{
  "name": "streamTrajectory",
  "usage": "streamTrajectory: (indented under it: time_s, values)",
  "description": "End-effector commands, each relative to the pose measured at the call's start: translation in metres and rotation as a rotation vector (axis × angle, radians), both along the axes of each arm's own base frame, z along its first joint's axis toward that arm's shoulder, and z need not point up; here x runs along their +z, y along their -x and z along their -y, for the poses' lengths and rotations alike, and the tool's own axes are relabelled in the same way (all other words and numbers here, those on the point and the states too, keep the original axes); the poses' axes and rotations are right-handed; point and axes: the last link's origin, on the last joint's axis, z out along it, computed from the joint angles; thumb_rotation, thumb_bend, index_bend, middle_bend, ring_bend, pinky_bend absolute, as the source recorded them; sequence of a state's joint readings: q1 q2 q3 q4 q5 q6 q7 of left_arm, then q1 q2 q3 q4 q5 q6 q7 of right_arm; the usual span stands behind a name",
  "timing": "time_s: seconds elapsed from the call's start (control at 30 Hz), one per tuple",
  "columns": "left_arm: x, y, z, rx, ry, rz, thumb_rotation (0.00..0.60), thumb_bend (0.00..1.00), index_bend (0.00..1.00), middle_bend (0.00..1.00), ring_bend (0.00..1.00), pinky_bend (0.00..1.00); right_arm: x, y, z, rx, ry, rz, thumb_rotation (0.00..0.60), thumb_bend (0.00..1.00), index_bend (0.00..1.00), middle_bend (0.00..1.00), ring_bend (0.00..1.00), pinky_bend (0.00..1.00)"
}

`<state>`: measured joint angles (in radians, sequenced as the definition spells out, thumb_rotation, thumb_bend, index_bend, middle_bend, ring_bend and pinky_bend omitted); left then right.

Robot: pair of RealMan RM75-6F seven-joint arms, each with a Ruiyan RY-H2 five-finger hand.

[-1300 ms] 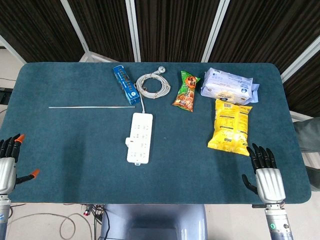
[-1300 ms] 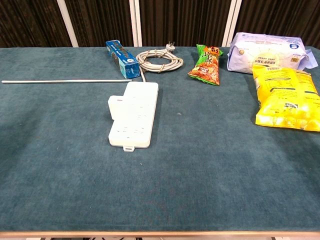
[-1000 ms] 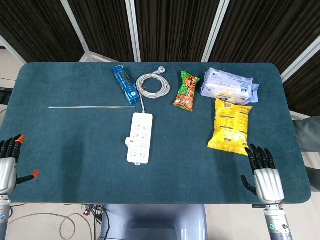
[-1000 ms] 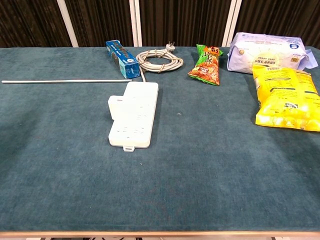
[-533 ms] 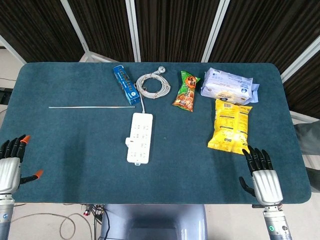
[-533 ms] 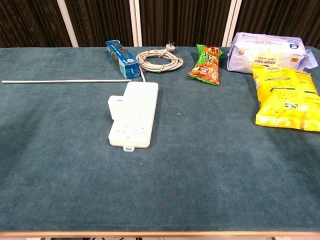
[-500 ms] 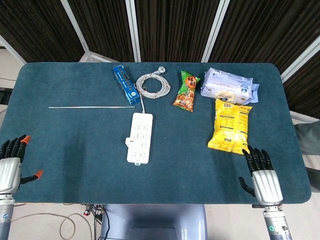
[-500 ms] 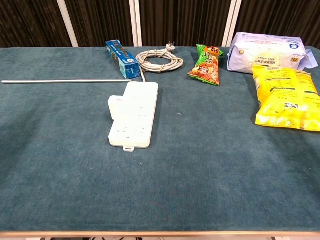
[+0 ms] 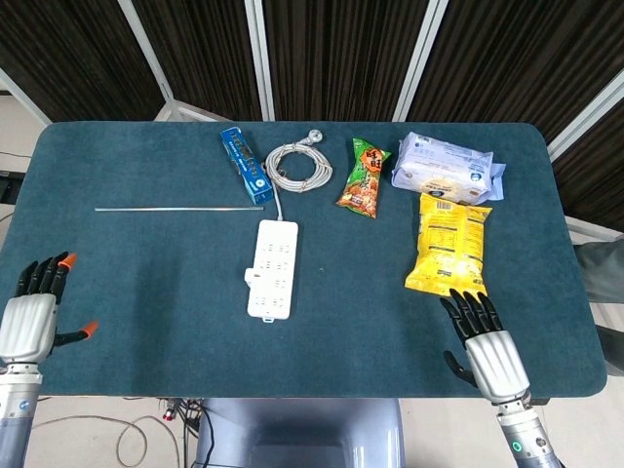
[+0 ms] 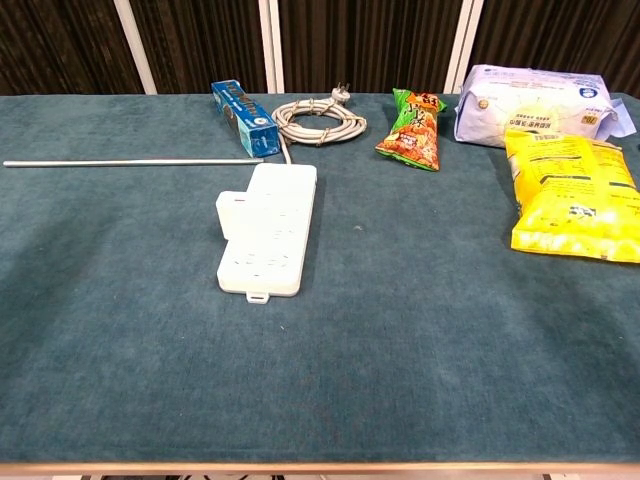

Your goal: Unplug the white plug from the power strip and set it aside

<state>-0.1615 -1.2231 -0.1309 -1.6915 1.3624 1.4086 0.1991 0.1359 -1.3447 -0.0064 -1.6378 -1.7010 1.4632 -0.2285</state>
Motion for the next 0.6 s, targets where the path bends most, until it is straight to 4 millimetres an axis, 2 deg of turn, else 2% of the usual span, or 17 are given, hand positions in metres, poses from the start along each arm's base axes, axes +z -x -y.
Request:
streamTrajectory:
  time_s: [0.03,0.27,0.37,0.6]
  values:
    - [0.003,-0.021,-0.022,-0.046,0.011,0.012,0.6,0.0,0.08,0.03,0.02,0.02,-0.005,-0.019,0.004,0.068,-0.026,-0.003,0.6,0.39,0.0,0.0,0.0,0.0]
    - [0.001,-0.066,-0.061,-0.125,0.07,0.041,0.6,0.0,0.09,0.04,0.02,0.02,-0.025,-0.056,0.013,0.18,-0.12,-0.019,0.6,0.39,0.0,0.0,0.0,0.0]
    - [-0.001,-0.078,-0.072,-0.146,0.086,0.048,0.6,0.0,0.09,0.04,0.02,0.02,-0.034,-0.068,0.015,0.22,-0.155,-0.026,0.6,0.39,0.0,0.0,0.0,0.0]
    - [-0.01,-0.11,-0.097,-0.174,0.14,0.067,0.6,0.0,0.1,0.05,0.02,0.02,-0.07,-0.097,0.02,0.276,-0.267,-0.061,0.6,0.39,0.0,0.0,0.0,0.0]
